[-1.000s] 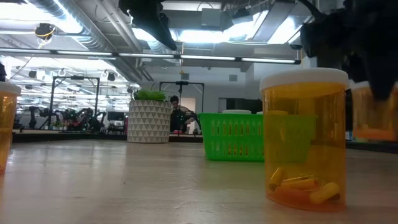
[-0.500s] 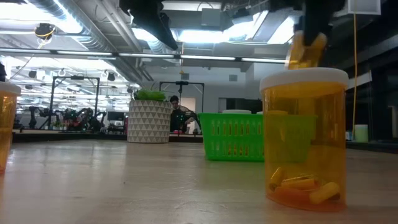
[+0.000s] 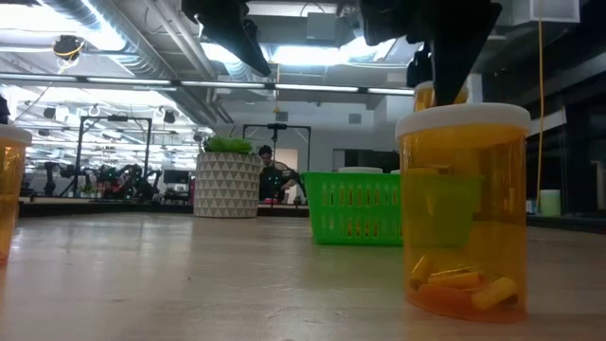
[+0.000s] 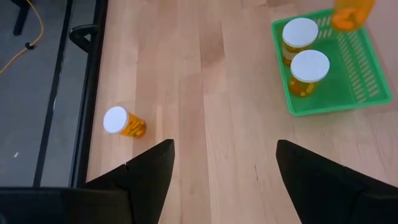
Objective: Pick and place pill bottles into a basket
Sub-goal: Put the orange pill bottle into the green bin
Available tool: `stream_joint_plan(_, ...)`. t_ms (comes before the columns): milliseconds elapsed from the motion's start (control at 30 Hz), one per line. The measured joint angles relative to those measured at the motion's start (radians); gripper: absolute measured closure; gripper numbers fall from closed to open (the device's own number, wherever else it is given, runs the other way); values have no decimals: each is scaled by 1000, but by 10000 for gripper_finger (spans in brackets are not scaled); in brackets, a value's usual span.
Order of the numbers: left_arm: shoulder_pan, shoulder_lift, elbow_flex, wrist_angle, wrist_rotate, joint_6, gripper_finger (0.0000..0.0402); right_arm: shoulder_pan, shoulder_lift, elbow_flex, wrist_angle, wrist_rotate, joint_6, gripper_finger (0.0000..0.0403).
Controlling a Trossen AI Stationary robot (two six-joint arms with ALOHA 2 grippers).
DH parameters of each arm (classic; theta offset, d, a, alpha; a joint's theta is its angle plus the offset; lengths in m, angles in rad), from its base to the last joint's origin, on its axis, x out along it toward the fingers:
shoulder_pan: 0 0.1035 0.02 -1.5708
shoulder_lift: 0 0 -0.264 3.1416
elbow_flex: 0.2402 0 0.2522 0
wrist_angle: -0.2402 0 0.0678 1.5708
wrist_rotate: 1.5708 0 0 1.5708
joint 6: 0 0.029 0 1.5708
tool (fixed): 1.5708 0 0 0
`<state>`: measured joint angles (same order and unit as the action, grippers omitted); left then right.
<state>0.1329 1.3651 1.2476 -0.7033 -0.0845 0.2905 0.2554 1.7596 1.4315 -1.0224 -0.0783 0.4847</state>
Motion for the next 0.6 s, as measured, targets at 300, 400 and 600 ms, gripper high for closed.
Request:
stream_joint_plan(300,0,0,0,-1,24,1,125,4,10,0,28,-3,-4,190)
stream_joint_plan(400,0,0,0,0,32,1,125,4,10,0,28,-3,-16,190)
stream_joint_plan(600,0,0,0,0,32,1,125,4,22,0,26,-3,-25,190)
